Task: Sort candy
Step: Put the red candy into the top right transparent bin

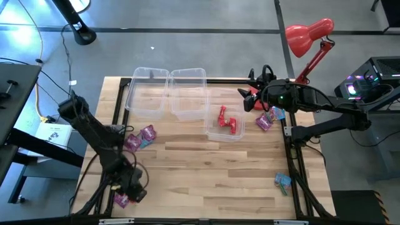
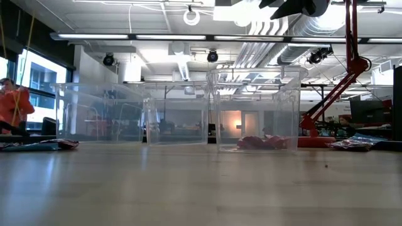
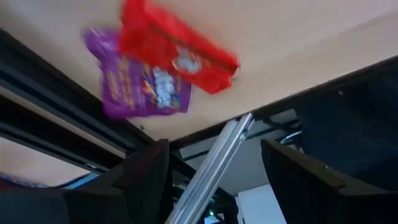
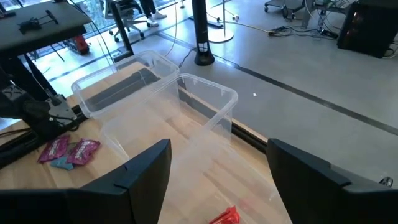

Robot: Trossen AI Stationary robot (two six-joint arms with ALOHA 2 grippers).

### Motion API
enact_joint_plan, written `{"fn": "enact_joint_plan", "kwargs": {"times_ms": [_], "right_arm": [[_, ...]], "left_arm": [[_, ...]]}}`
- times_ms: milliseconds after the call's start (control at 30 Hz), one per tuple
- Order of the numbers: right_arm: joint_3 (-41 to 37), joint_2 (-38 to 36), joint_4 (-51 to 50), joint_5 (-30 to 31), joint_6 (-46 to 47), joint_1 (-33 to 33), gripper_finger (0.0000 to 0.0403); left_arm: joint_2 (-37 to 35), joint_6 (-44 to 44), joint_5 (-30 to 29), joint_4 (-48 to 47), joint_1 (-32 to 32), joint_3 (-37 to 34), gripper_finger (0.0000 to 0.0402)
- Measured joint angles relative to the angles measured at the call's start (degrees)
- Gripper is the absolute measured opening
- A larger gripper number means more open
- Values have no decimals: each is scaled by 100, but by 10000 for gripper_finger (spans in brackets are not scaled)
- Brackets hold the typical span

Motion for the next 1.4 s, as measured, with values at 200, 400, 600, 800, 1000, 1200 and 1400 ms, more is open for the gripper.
{"fn": "enact_joint_plan", "kwargs": {"times_ms": [200,400,600,800,1000,1200,1400], "right_arm": [[0,0,0,2,-2,0,259],[0,0,0,2,-2,0,259],[0,0,1,2,48,0,259],[0,0,2,2,61,0,259],[0,0,2,2,44,0,259],[0,2,-47,4,2,0,259],[0,2,-138,4,-2,0,259]], "left_arm": [[572,-490,-85,112,-227,0,250],[935,-755,-520,104,-192,-20,250],[1103,-670,-629,56,32,-20,250],[1030,282,-879,-192,768,-17,250],[932,1650,-1436,-241,1826,-17,250],[923,3420,-1759,-144,3077,-13,250],[947,4988,-1681,209,4066,78,250]]}}
